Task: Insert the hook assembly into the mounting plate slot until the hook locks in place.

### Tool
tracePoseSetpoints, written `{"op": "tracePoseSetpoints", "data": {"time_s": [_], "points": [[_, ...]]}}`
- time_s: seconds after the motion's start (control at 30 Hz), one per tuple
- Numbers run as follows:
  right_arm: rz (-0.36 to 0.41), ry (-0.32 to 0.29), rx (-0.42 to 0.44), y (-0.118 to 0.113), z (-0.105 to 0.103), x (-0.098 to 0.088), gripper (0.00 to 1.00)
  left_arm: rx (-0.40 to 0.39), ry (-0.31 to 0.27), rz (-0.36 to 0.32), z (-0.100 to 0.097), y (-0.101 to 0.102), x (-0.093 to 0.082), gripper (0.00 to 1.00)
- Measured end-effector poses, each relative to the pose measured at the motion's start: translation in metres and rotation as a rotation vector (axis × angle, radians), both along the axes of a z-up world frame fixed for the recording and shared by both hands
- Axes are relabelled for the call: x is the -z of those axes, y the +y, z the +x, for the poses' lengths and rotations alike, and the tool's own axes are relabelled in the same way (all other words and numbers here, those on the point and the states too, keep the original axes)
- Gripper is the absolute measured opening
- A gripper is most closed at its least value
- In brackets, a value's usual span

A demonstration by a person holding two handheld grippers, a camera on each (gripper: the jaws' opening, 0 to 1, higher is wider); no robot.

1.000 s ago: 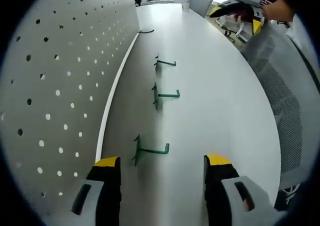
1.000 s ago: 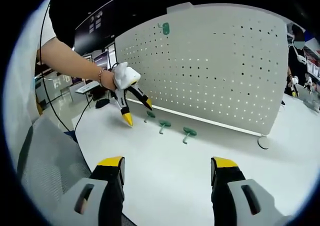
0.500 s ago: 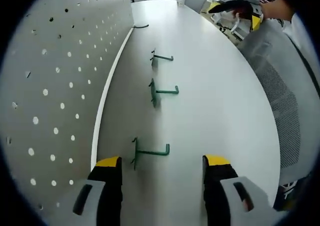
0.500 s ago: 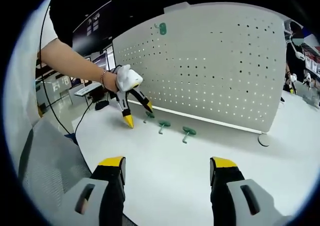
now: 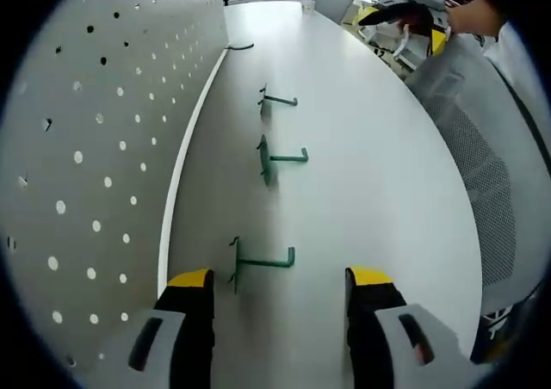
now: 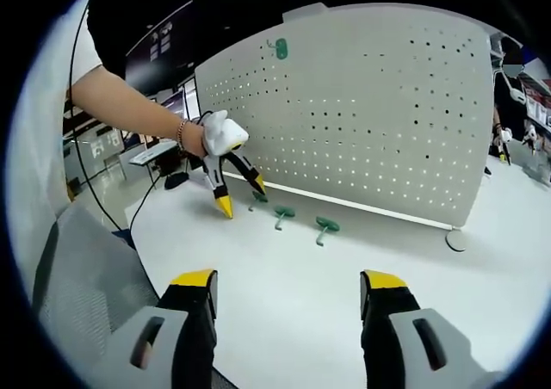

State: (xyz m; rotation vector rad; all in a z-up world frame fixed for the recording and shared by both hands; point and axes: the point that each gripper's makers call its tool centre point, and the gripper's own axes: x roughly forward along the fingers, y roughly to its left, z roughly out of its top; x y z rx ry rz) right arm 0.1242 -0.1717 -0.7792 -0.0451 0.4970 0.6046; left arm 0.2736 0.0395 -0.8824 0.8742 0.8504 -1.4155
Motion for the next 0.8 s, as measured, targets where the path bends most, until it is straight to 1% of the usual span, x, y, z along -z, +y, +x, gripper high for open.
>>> {"op": "tracePoseSetpoints", "data": {"time_s": [0.2,0.37,0.5,0.6,0.73,0.8], "points": [[0.009,-0.002,0.013,-0.002,0.002,-0.002,0.64,-0.017,0.0,-0.006,0.006,0.0,-0.001,0.55],[0.011,-0.004,0.017,-0.004,0.002,-0.003,0.64,-0.044,-0.001,-0.005,0.011,0.0,-0.002,0.45],[0.013,-0.005,0.019,-0.004,0.002,-0.003,0.64,-0.054,-0.004,-0.005,0.012,0.0,-0.002,0.43],[0.015,-0.004,0.015,-0.003,0.002,-0.004,0.64,-0.063,-0.005,-0.007,0.013,0.001,-0.003,0.39],[0.016,-0.007,0.018,-0.003,0.002,-0.004,0.64,-0.092,-0.008,-0.007,0.017,0.003,-0.003,0.29],[0.014,-0.007,0.018,-0.004,0.002,-0.004,0.64,-0.1,-0.009,-0.006,0.018,0.003,-0.003,0.26]]}}
